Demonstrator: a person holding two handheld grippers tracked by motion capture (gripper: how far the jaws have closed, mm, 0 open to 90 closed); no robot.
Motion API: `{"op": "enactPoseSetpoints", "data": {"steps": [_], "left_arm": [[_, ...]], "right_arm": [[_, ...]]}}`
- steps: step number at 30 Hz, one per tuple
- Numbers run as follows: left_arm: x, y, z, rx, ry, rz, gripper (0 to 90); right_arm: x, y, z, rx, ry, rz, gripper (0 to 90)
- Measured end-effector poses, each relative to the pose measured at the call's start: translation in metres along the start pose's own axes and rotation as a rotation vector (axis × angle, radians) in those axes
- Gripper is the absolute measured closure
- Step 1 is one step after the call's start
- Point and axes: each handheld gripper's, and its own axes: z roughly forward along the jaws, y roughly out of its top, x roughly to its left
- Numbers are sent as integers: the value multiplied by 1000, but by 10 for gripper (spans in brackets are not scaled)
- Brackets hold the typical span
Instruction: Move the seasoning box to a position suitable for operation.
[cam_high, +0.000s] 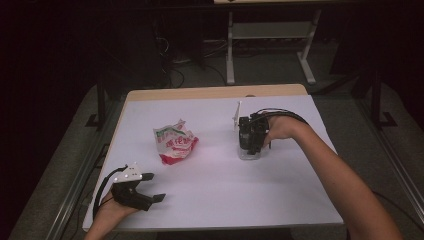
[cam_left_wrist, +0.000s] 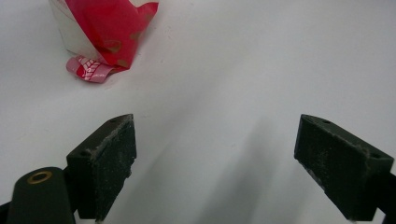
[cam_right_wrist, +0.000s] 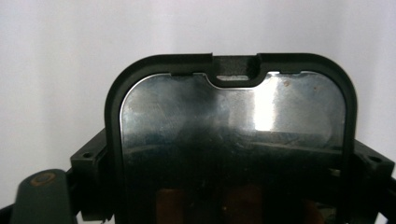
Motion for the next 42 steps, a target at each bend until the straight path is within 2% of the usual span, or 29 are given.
{"op": "enactPoseSetpoints", "data": {"steps": [5, 11, 15, 17, 24, 27, 33, 34, 42], "left_arm": [[-1, 0, 1, 0, -9, 4, 128], [-1, -1, 1, -2, -19, 3, 128], [-2, -1, 2, -1, -24, 10, 128], [-2, 0, 2, 2, -25, 11, 128], [-4, 1, 2, -3, -32, 8, 128], [-4, 1, 3, 3, -33, 22, 128], [-7, 1, 6, 9, -42, 16, 128], [-7, 2, 7, 9, -43, 23, 128], [-10, 3, 10, 11, -53, 29, 127]], "right_arm": [[-2, -1, -1, -5, 17, 14, 142], [-2, -2, -3, -9, 16, 23, 146], [1, -2, -9, -26, 22, 41, 146], [6, -1, -15, -41, 27, 38, 146], [23, 4, -21, -38, 43, 38, 146], [37, 7, -22, -35, 58, 36, 147], [53, 11, -24, -62, 59, -3, 147], [59, 13, -24, -60, 61, -16, 147], [82, 22, -19, -33, 80, -60, 147]]}}
